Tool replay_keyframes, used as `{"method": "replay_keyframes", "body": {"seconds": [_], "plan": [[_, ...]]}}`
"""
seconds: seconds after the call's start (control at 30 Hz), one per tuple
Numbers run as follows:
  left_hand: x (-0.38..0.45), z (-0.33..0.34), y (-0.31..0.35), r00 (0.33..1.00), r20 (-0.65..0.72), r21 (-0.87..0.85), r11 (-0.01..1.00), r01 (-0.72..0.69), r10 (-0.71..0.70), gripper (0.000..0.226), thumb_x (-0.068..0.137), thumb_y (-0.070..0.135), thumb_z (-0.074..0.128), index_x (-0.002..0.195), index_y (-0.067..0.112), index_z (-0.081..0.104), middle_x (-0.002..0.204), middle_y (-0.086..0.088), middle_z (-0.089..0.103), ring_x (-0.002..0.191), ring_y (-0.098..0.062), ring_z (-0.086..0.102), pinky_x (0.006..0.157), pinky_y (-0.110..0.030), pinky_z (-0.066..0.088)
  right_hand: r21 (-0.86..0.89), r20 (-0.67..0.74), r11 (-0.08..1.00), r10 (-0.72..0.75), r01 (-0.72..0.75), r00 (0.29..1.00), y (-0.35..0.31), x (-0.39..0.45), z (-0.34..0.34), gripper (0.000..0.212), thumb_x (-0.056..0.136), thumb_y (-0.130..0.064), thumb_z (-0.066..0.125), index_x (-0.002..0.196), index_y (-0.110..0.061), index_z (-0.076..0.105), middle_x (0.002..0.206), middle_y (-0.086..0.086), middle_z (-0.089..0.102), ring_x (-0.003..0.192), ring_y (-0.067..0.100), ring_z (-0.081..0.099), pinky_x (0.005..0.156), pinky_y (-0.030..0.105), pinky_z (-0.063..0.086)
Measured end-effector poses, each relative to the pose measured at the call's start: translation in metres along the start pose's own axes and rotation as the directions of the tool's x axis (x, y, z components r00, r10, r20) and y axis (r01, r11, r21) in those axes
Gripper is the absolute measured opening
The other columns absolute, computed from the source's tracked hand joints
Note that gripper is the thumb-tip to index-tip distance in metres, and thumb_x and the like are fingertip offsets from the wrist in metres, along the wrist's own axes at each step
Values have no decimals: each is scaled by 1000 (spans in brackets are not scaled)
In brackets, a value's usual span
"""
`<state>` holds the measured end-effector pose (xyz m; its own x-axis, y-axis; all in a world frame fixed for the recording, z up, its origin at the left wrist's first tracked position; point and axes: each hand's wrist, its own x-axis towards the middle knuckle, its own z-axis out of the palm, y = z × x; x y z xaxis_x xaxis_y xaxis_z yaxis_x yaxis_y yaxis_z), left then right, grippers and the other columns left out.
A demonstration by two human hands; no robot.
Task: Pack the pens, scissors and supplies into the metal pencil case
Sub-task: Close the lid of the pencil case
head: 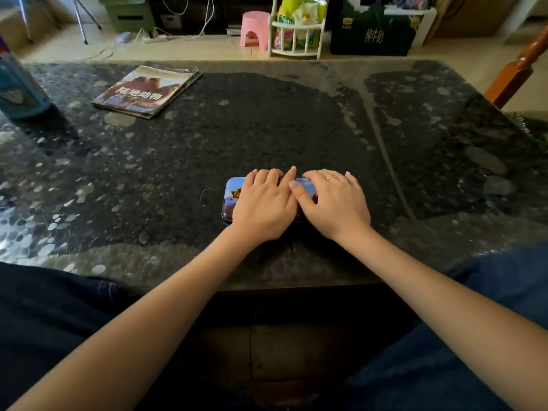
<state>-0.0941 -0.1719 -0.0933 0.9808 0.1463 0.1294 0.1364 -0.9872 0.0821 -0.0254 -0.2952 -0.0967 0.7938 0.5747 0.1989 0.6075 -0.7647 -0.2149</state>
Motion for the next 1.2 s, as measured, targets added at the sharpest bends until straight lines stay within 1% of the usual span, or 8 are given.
{"method": "replay_keyframes", "body": {"seconds": [0.17,0.3,0.4,0.6,0.7,0.9,1.03,1.2], "plan": [[2,-20,-13,984,-64,-525,844,108,-166,42,102,27,27,136,9,46,139,-8,47,130,-22,38,111,-33,21,516,87,827,210,-224,974,10,6,-19,57,100,-49,23,113,-11,65,120,9,63,114,25,54,98,39,38],[-5,-13,-45,955,-30,-346,899,269,-297,47,101,32,22,136,12,45,142,-5,46,136,-20,33,116,-42,9,359,45,902,238,-238,970,19,4,-9,60,100,-47,19,106,-10,66,114,9,65,110,26,56,93,38,40],[-8,-3,-51,951,73,-424,854,302,-300,47,102,29,17,139,11,40,149,-5,36,144,-19,14,117,-46,-1,274,-3,941,206,-197,979,22,6,0,60,100,-49,18,107,-15,66,119,7,64,124,25,49,102,43,35],[-7,7,-52,978,-146,-294,950,102,-150,51,101,32,15,135,14,48,144,1,43,145,-11,9,115,-37,-12,2,-146,996,93,-94,985,21,1,6,61,96,-53,18,130,-21,57,141,-1,51,141,16,29,116,47,6],[-6,6,-53,988,-140,-256,966,35,-73,56,98,37,11,137,18,45,145,3,42,145,-11,7,115,-37,-12,-37,-208,999,20,-29,978,20,0,6,61,95,-51,18,127,-20,59,136,1,56,138,18,36,116,45,10],[-13,-6,-62,996,45,-610,787,93,-82,54,97,48,29,142,19,35,152,0,29,144,-9,6,116,-32,-5,677,75,730,62,-96,995,32,4,-9,40,101,-38,32,129,-21,55,131,-3,56,122,10,49,100,25,36],[-23,-11,-77,976,211,-664,726,181,-51,99,63,79,53,145,32,24,150,4,28,140,-12,22,116,-41,20,590,193,804,-50,-75,980,42,2,-17,48,96,-45,42,140,-26,41,144,-6,43,128,6,39,98,20,28],[-32,-23,-91,967,255,-564,809,167,-23,123,46,69,74,147,33,14,147,8,28,135,-10,29,114,-37,27,421,371,904,-98,-73,923,55,6,-44,88,74,-56,65,147,-36,21,151,-7,32,133,12,37,104,27,30]]}}
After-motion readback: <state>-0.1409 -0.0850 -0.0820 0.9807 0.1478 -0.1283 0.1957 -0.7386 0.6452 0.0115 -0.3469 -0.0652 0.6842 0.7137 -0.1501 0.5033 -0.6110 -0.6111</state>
